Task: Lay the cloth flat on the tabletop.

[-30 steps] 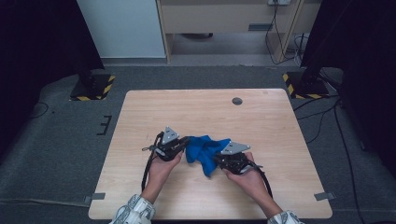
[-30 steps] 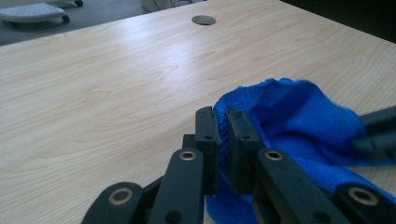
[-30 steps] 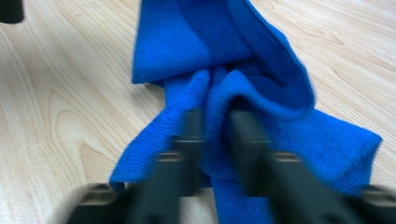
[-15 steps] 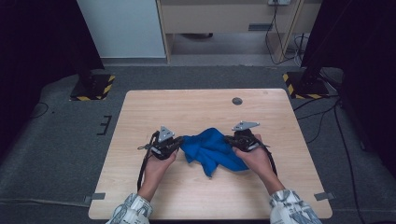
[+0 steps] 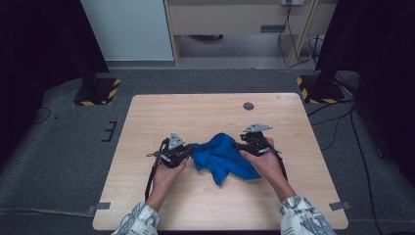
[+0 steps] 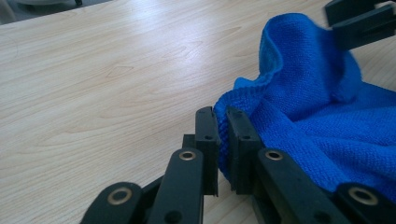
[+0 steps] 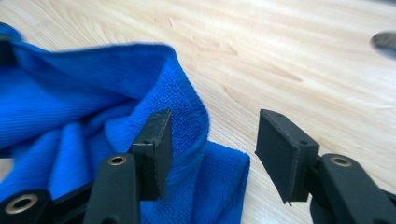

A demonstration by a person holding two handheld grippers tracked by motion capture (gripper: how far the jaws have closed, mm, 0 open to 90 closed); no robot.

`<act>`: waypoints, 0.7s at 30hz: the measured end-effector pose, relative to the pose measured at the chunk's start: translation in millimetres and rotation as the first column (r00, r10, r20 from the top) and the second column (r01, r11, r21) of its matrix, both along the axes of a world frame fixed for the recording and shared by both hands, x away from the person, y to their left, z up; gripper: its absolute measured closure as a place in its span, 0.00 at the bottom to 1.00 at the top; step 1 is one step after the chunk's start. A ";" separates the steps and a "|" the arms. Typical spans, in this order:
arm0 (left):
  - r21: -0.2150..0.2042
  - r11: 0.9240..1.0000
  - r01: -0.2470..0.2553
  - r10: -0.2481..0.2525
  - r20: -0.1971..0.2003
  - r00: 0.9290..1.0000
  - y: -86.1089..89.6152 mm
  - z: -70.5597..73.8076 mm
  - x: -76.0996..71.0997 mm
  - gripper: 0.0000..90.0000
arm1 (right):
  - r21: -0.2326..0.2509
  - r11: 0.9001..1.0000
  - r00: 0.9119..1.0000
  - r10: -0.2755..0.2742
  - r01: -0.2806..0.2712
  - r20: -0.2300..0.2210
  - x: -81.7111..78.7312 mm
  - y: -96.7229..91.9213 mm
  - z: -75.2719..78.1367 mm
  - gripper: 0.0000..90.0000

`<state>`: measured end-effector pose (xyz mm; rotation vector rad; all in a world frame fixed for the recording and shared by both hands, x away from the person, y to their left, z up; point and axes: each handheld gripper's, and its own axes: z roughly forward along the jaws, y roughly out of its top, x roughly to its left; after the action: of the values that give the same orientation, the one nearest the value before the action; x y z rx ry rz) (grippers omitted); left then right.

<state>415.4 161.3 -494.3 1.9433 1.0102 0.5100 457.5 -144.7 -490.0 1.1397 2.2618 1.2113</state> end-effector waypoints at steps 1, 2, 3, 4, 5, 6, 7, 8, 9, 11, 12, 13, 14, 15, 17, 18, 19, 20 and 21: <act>0.001 1.000 0.001 -0.001 0.000 1.000 -0.3 -0.1 0.1 0.94 | 0.004 1.000 1.000 0.003 -0.003 0.007 -4.7 -1.6 1.9 0.58; 0.001 1.000 0.001 -0.001 0.001 1.000 -1.0 -0.3 0.1 0.93 | 0.005 1.000 1.000 0.007 -0.007 0.011 -8.2 -2.6 2.9 0.63; 0.006 1.000 0.004 -0.004 0.000 1.000 -1.2 -0.3 0.0 0.94 | 0.010 1.000 1.000 0.010 -0.010 0.019 -13.1 -3.6 3.8 0.66; 0.009 1.000 0.005 -0.005 0.001 1.000 -1.3 -0.4 0.0 0.94 | 0.010 1.000 1.000 0.015 -0.015 0.023 -18.5 -4.5 4.4 0.71; 0.008 1.000 0.005 -0.005 0.000 1.000 -1.1 -0.4 0.0 0.94 | 0.006 1.000 0.999 0.021 -0.021 0.032 -22.9 -4.9 4.8 0.75; 0.007 1.000 0.004 -0.004 0.000 1.000 -0.6 -0.3 0.1 0.94 | 0.009 1.000 0.999 0.029 -0.029 0.035 -27.0 -5.0 5.2 0.78; 0.003 1.000 0.001 -0.001 0.000 1.000 0.0 -0.2 0.2 0.93 | 0.012 0.999 0.999 0.042 -0.042 0.035 -31.3 -5.3 5.1 0.83; 0.001 1.000 -0.001 0.001 0.001 1.000 0.5 0.0 0.2 0.93 | 0.017 0.998 0.998 0.053 -0.054 0.036 -35.6 -5.3 4.6 0.87; 0.000 1.000 -0.003 0.003 0.003 1.000 0.9 0.0 0.4 0.94 | 0.018 0.998 0.998 0.059 -0.060 0.035 -39.6 -4.7 3.2 0.90; -0.001 1.000 -0.005 0.005 0.002 1.000 1.6 -0.3 1.1 0.94 | 0.016 0.997 0.996 0.081 -0.082 0.023 -46.2 -2.6 -1.5 0.95; -0.001 1.000 -0.005 0.005 -0.001 1.000 1.5 -0.6 1.2 0.94 | 0.014 0.996 0.996 0.092 -0.092 0.020 -47.8 -1.3 -3.9 0.97; -0.001 1.000 -0.004 0.004 -0.002 1.000 1.1 -0.7 1.1 0.94 | 0.005 0.994 0.994 0.106 -0.106 0.011 -49.6 2.1 -8.3 0.98; 0.000 1.000 -0.002 0.002 -0.002 1.000 0.8 -0.4 0.8 0.94 | -0.006 0.994 0.994 0.113 -0.113 0.003 -50.1 5.2 -11.8 0.98; -0.001 1.000 -0.001 0.001 -0.001 1.000 0.3 -0.1 0.4 0.94 | -0.014 0.993 0.993 0.118 -0.118 -0.002 -49.7 8.3 -14.9 0.98; -0.006 1.000 0.000 0.000 0.003 1.000 -0.6 0.9 -0.2 0.94 | -0.039 0.993 0.994 0.113 -0.114 -0.009 -46.8 13.2 -19.5 0.96; -0.009 1.000 0.002 -0.002 0.003 1.000 -0.9 1.5 -0.5 0.94 | -0.048 0.993 0.994 0.107 -0.107 -0.006 -44.9 14.3 -20.8 0.93; -0.011 1.000 0.003 -0.003 0.004 1.000 -1.1 1.9 -0.7 0.94 | -0.062 0.994 0.996 0.094 -0.094 -0.003 -41.2 15.7 -22.2 0.89; -0.011 1.000 0.004 -0.004 0.004 1.000 -1.2 2.0 -1.0 0.94 | -0.070 0.995 0.997 0.072 -0.072 0.000 -37.6 16.5 -23.4 0.85; -0.012 1.000 0.005 -0.005 0.004 1.000 -1.3 2.1 -1.1 0.94 | -0.076 0.996 0.999 0.053 -0.052 0.000 -33.2 16.4 -24.9 0.82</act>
<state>414.3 160.0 -492.2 1.9330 1.0038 0.5031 424.3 -128.3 -514.9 1.0575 2.3293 1.1343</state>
